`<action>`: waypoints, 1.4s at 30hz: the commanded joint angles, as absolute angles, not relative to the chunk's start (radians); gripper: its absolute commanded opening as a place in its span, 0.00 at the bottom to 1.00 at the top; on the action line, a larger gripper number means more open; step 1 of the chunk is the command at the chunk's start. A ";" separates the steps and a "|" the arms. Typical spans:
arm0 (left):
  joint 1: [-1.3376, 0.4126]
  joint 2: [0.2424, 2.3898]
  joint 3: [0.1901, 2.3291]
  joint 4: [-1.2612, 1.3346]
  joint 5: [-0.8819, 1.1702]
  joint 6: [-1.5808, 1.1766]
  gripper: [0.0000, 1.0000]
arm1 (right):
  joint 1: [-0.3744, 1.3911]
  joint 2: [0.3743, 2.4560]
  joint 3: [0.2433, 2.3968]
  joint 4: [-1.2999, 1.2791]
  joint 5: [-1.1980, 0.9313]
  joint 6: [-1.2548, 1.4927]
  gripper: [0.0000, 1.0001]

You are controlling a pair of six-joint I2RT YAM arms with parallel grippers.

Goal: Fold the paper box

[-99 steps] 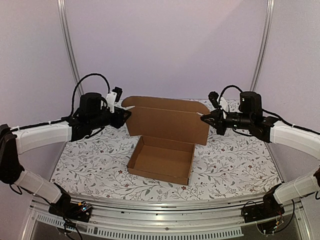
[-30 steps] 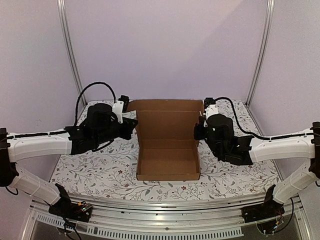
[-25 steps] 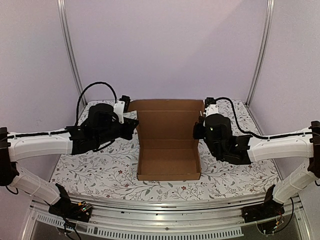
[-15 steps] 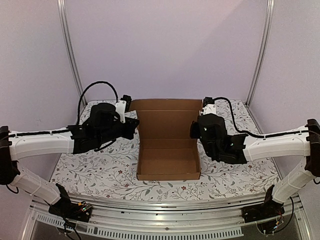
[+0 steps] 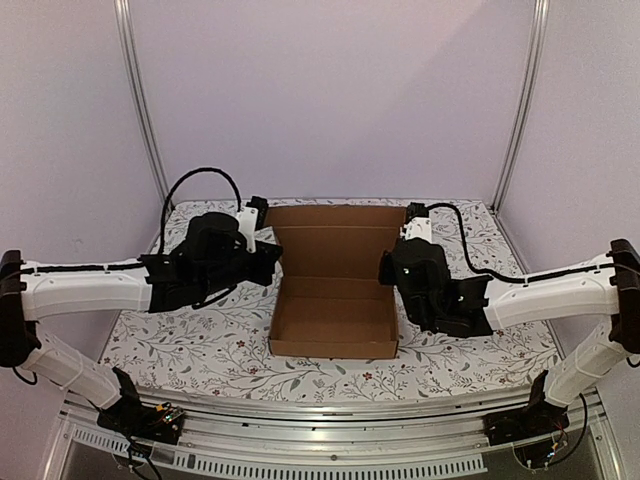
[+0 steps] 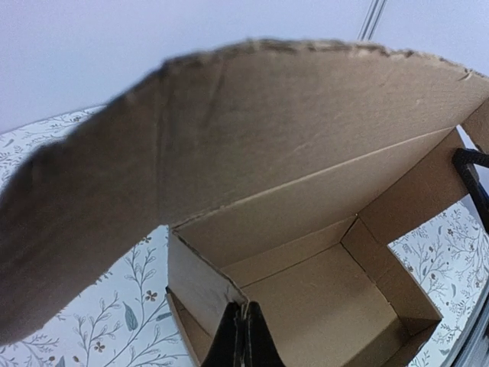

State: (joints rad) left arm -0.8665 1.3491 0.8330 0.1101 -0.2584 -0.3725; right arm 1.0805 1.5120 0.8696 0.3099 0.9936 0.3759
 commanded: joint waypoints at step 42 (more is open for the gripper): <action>-1.380 1.493 0.766 -0.212 -0.689 -0.726 0.00 | 1.320 1.412 0.577 0.193 1.064 0.673 0.16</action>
State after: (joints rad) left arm -1.3544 1.4345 0.7399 -0.0959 -0.7719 -0.6605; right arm 1.2900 1.4578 0.5854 0.2180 1.1263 0.6422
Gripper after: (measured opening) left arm 0.006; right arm 0.122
